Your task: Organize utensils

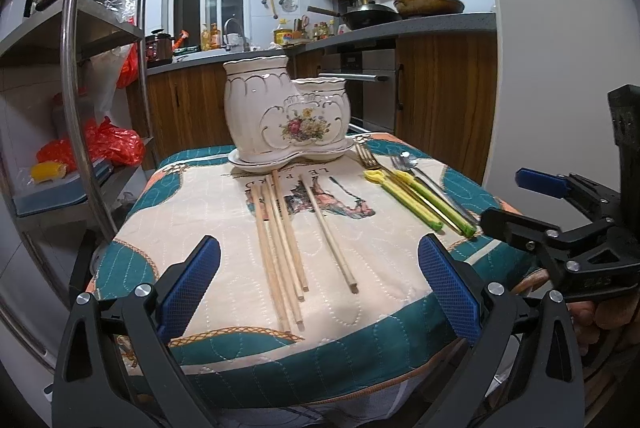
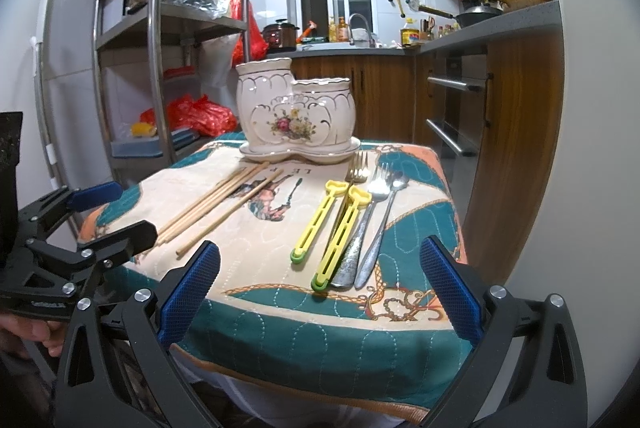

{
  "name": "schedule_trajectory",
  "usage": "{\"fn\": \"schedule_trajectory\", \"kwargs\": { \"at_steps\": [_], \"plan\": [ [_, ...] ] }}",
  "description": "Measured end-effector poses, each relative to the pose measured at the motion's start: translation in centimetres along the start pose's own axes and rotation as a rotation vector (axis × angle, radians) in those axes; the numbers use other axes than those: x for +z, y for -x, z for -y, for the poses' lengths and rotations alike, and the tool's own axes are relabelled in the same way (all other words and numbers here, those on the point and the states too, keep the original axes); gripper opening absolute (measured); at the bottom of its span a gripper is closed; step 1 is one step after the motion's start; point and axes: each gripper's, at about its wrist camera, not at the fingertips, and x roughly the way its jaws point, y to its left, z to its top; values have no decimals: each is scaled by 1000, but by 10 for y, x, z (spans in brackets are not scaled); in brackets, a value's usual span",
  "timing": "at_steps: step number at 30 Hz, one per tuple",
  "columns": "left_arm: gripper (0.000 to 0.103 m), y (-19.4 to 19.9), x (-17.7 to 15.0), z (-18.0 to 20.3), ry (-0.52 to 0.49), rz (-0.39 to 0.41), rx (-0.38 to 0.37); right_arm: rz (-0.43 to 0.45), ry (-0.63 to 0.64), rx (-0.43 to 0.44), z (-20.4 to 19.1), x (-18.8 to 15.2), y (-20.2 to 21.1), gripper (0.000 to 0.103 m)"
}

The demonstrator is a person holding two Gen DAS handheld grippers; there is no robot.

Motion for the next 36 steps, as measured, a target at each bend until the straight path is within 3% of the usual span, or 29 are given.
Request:
{"fn": "schedule_trajectory", "kwargs": {
  "at_steps": [15,19,22,32,34,36],
  "plan": [
    [98,-1,1,-9,49,-9,3,-14,-33,16,6,4,4,99],
    [98,-5,0,-17,98,-34,-20,-24,-65,19,9,5,3,99],
    [91,-9,0,-26,149,-52,-23,-29,-79,11,11,7,3,99],
    [90,-23,7,-36,140,-115,-16,-65,-86,53,15,12,-4,99],
    [85,-31,14,-42,141,-143,-9,-80,-93,59,17,15,-7,95],
    [56,-41,18,-50,145,-185,6,-91,-93,58,19,17,-9,90]
  ]
}}
